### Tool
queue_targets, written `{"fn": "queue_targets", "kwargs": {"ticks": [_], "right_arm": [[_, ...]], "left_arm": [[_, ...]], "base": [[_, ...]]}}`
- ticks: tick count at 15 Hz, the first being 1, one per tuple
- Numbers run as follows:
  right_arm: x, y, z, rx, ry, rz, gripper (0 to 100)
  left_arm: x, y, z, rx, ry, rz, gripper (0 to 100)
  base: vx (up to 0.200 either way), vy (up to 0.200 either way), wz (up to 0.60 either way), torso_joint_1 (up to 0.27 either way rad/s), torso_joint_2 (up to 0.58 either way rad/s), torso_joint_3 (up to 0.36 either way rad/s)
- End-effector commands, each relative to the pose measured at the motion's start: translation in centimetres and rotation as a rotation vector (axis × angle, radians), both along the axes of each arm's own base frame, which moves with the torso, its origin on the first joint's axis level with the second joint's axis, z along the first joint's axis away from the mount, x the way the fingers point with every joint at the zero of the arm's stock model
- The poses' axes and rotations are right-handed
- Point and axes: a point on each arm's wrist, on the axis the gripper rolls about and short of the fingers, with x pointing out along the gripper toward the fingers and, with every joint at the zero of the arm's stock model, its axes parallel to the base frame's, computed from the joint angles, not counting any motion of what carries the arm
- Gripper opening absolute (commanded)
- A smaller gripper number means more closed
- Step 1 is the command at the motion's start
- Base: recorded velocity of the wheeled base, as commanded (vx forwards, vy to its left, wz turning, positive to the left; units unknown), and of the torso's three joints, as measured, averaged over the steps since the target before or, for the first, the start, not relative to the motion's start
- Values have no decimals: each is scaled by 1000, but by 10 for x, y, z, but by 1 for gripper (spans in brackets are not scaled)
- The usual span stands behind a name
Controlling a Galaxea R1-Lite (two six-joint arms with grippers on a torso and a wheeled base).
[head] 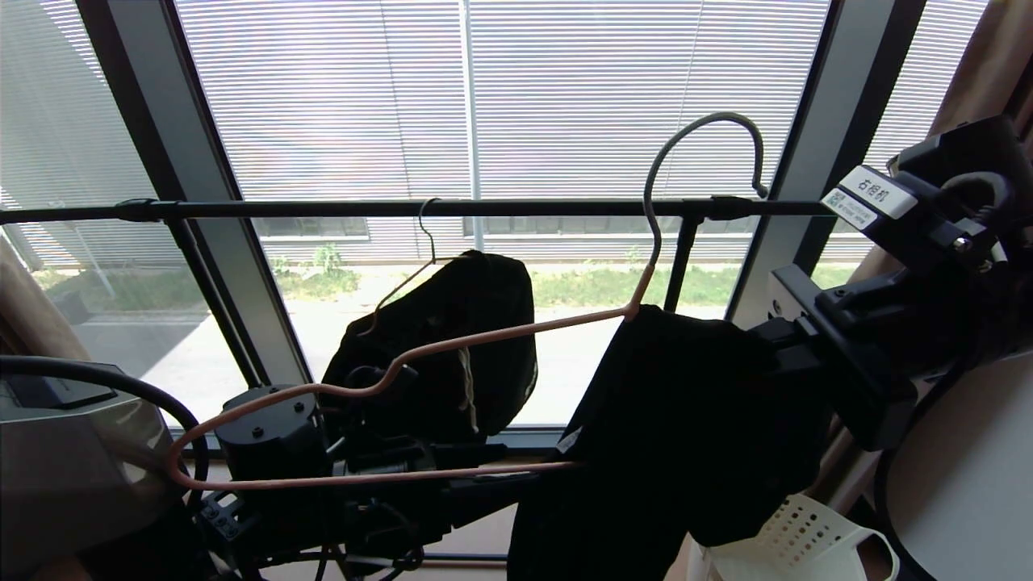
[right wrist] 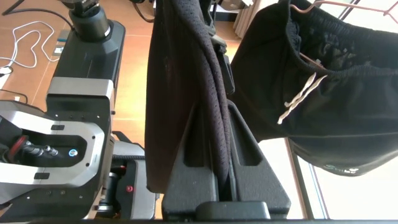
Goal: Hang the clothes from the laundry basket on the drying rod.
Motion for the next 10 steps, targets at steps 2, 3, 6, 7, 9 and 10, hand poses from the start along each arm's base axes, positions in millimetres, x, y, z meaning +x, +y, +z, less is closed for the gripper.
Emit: {"fn": "queue_targets", "kwargs": {"ticks": [2,3,6,7,9,10], "right_arm": [[-1,4,0,2,1,17,0],[-1,4,1,11,4,27,0],[1,7,0,17,9,43,0],[0,10,0,18,9,55,0],[0,10,-1,16,12,56,0],[0,10,-1,16,12,56,0]], "left_arm": [[4,-6,-5,2,5,-13,100],[3,-8,-4,1,2,-19,100],[0,-15,-4,-1,0,-43,100],[0,-16,-4,-2,-3,-45,100],[1,-16,-4,-3,-3,-43,0],[1,-15,-4,-1,-2,-39,0]], "base": [[0,0,0,0,0,0],[0,0,0,0,0,0],[0,0,0,0,0,0],[0,0,0,0,0,0],[0,0,0,0,0,0],[0,0,0,0,0,0]]}}
